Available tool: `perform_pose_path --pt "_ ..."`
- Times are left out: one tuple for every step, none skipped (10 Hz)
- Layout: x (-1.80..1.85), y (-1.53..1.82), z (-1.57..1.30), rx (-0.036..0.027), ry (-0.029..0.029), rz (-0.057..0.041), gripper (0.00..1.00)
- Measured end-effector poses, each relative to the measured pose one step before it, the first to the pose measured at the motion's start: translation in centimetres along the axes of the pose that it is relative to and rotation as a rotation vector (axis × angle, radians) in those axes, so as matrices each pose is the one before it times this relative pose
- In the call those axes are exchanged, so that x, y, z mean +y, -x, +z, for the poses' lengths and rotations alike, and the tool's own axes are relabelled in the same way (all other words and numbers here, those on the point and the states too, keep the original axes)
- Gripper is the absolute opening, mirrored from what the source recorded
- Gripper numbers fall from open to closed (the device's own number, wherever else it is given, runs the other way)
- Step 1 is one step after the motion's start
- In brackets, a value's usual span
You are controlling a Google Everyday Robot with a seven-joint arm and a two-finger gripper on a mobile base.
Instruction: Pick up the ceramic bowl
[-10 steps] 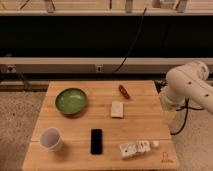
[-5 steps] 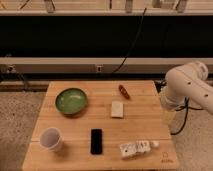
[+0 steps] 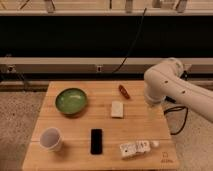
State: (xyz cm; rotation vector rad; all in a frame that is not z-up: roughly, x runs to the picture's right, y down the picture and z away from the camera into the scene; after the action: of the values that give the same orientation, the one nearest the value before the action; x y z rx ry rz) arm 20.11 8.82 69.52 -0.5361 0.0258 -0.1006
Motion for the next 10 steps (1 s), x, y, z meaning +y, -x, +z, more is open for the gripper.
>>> perform_pose_path --pt "-0.484 1.160 -0.061 0.00323 -0.00598 -0.02505 0.80" --pt "-0.328 0.840 0.047 0.00343 -0.00329 -0.01643 0.80" --pt "-0.208 0.709 0.003 0.00290 -0.00298 -0.00954 0.80" --pt "-0.386 0.877 -0.002 0.00585 -0.00523 -0.01590 0.80" --pt "-0.836 2.206 -0.110 0.00070 -0.00597 -0.04100 0.80" --pt "-0.516 0.761 -0.066 0.00520 -0.00386 -0.02452 0.80" --pt "-0.359 0.574 -0.014 0.00482 -0.00215 -0.02064 0.80" --pt "-0.354 0.775 0.011 0.00734 -0.00298 -0.02569 0.80" --pt "-0.334 0.718 -0.047 0.00236 -0.00138 -0.01802 0.80" --pt "-0.507 0.882 -0.029 0.00000 -0.00307 -0.02241 0.80"
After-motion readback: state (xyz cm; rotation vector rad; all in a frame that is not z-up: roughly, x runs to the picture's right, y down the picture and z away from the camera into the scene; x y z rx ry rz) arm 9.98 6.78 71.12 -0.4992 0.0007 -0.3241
